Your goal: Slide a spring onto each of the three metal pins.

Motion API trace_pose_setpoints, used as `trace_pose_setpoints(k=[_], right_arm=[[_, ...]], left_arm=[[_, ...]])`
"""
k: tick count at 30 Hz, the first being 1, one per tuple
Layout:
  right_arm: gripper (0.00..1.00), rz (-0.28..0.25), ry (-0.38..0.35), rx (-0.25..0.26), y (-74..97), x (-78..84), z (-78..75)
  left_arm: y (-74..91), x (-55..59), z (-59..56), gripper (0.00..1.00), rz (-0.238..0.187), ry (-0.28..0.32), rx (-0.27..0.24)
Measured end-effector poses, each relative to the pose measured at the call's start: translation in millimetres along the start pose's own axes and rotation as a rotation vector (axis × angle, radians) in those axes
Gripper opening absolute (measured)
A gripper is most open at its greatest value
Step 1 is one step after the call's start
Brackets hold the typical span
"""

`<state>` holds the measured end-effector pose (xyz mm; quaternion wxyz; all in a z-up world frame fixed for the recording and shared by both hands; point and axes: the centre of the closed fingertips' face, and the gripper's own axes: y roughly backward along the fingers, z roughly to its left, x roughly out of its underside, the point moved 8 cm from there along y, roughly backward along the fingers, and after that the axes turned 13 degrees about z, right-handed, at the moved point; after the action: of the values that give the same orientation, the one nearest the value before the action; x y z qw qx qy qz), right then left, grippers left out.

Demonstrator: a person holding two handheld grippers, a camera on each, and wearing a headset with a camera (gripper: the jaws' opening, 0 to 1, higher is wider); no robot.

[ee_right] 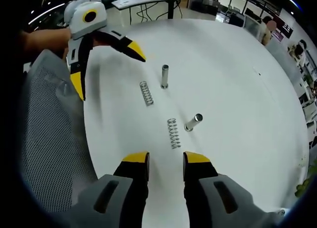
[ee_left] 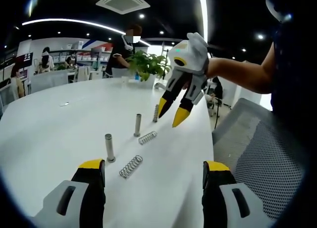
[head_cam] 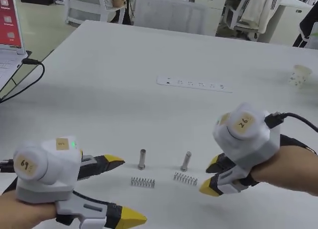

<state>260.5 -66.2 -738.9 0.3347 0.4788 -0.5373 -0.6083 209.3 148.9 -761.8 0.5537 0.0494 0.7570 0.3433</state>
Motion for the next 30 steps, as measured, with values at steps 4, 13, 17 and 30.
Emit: trace_pose_setpoints(k=[4,13,17,30], right_arm=[[0.25,0.007,0.008,-0.003,-6.0,-2.7,-4.2],[0.21,0.019,0.023,-0.012,-19.6,-5.9,-10.0],[0.18,0.027,0.044,-0.009,-24.4,-7.8,-11.3],[0.16,0.048,0.07,-0.019,-38.9,-9.8,-13.9]], left_arm=[[0.2,0.0,0.3,0.77,-0.001,0.003,-0.002],[-0.2,0.0,1.1,0.77,-0.002,0.008,-0.003],[-0.6,1.1,2.8,0.76,0.002,0.011,-0.004],[-1.6,0.8,3.0,0.75,0.0,0.017,-0.005]])
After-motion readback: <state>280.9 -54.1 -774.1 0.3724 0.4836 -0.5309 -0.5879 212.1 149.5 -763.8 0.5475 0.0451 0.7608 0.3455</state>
